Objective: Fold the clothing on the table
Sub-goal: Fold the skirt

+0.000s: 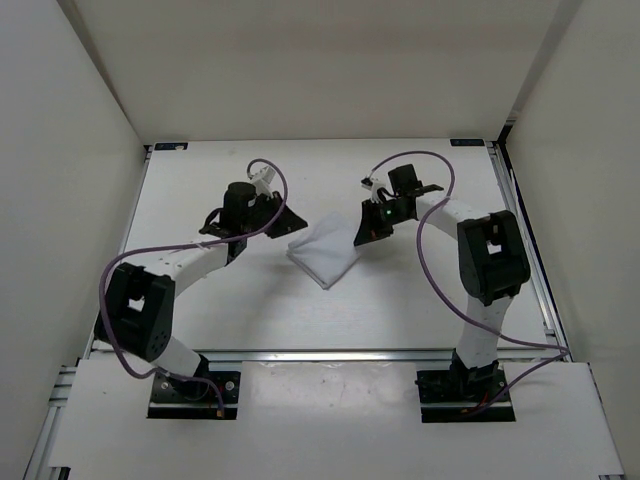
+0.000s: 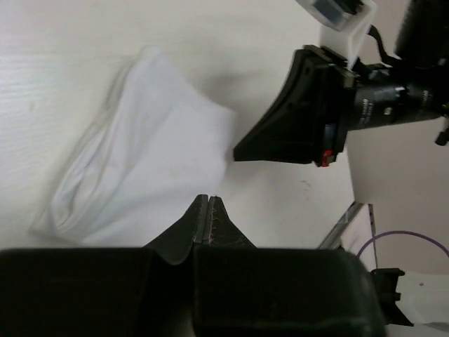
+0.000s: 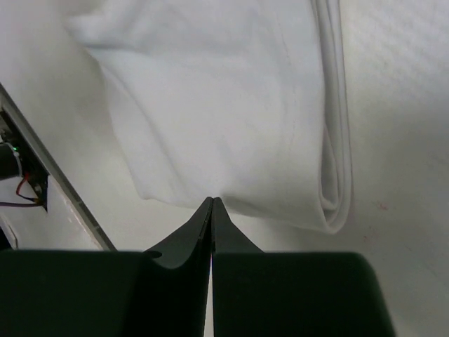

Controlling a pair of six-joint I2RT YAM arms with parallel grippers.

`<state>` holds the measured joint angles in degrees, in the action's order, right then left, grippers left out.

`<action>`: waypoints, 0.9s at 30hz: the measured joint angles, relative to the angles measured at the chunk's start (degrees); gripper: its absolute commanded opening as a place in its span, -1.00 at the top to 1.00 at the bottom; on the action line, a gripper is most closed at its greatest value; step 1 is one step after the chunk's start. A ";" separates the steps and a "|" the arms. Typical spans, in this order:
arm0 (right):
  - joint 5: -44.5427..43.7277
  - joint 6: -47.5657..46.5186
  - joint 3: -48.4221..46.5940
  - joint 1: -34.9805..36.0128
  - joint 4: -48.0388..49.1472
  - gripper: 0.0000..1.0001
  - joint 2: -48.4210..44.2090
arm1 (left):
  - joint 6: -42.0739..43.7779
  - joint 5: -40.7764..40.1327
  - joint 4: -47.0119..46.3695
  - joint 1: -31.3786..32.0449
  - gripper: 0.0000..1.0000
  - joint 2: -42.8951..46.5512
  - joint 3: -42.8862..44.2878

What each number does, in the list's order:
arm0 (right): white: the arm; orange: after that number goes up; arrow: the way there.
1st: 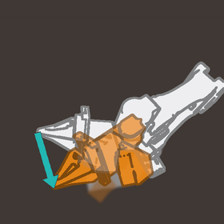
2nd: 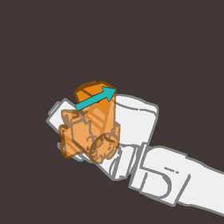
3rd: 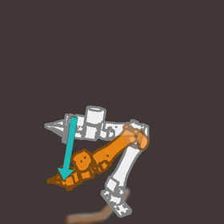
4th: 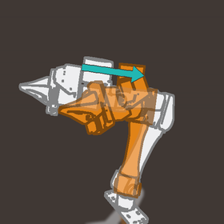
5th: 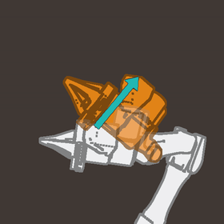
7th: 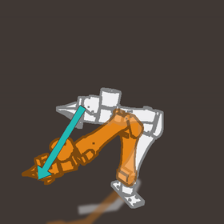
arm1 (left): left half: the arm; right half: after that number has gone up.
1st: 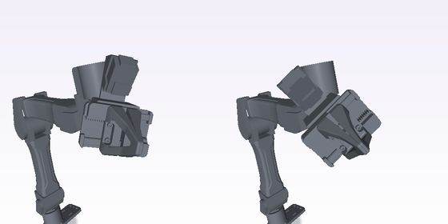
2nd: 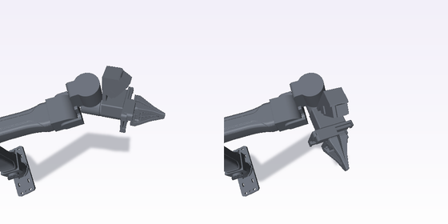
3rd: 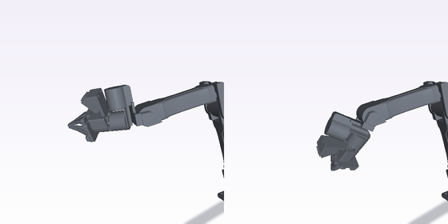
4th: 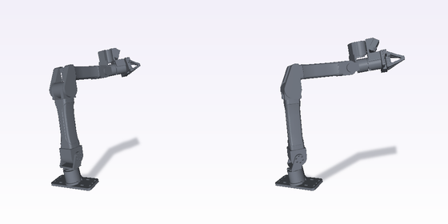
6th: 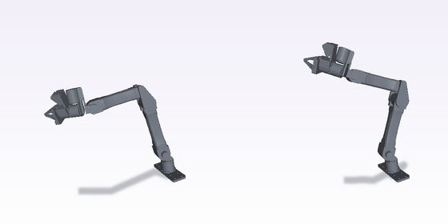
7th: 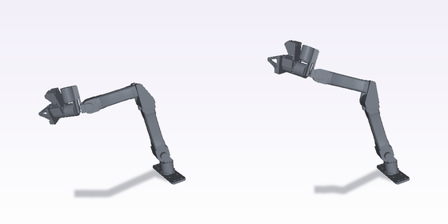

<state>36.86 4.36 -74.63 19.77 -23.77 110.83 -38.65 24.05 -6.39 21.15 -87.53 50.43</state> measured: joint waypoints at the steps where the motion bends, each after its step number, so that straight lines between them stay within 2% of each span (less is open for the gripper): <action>1: 0.59 0.04 -1.03 -0.04 0.02 1.00 0.02 | -0.26 0.61 -1.55 0.76 1.00 -0.07 0.42; 4: 1.64 0.07 -3.78 0.39 0.85 0.90 0.09 | -0.42 1.07 -3.37 1.73 1.00 -4.52 2.80; 5: 1.86 0.11 -4.39 0.66 1.33 0.63 0.24 | -0.39 1.14 -3.39 1.70 1.00 -6.36 3.17; 6: 1.92 0.22 -4.81 1.03 1.75 0.52 0.39 | -0.42 1.14 -3.26 1.64 1.00 -8.63 3.48; 9: 1.77 0.07 -4.90 2.19 2.58 -0.04 1.05 | 0.11 0.83 -0.22 1.40 1.00 -15.37 4.35; 12: 1.62 -0.33 -4.90 2.78 2.23 -0.42 2.03 | 1.22 0.07 5.31 1.07 1.00 -20.15 6.91; 15: 0.94 -1.31 -5.97 1.77 -0.17 -0.66 2.19 | 3.26 -0.96 11.45 0.59 1.00 -21.88 11.52; 19: 0.33 -1.95 -9.94 -0.83 -1.64 -0.58 1.84 | 5.44 -1.53 15.06 -1.38 0.93 -19.26 13.70; 20: 0.66 -1.95 -10.34 -1.53 -1.55 -0.45 1.36 | 5.64 -1.86 15.58 -2.19 0.73 -17.42 13.29; 21: 1.20 -1.92 -10.36 -2.36 -1.29 -0.02 0.68 | 5.77 -2.27 15.45 -2.93 0.64 -14.86 12.44; 22: 1.62 -2.43 -10.16 -2.84 -0.94 0.28 0.07 | 5.88 -2.54 15.39 -3.63 0.62 -11.82 11.41; 23: 2.14 -2.19 -9.22 -3.43 0.31 0.80 -0.81 | 5.66 -3.04 15.06 -4.48 0.53 -7.67 9.90; 24: 2.38 -2.43 -8.17 -3.78 1.14 1.00 -1.57 | 5.73 -3.58 14.84 -5.16 0.21 -3.34 8.52; 25: 2.67 -2.10 -6.93 -3.96 1.57 1.00 -2.21 | 5.95 -4.20 14.40 -5.68 -0.29 1.51 6.97; 26: 3.10 -1.86 -5.95 -3.91 1.64 1.00 -2.51 | 6.58 -5.01 14.56 -6.05 -0.71 6.71 5.38; 27: 3.56 -1.81 -5.35 -3.61 1.33 0.98 -2.54 | 7.48 -6.14 15.32 -6.23 -0.98 11.78 4.11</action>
<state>40.42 2.55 -79.99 16.16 -22.44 108.29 -31.18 17.91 8.93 14.92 -75.75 54.54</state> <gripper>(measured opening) 0.009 0.743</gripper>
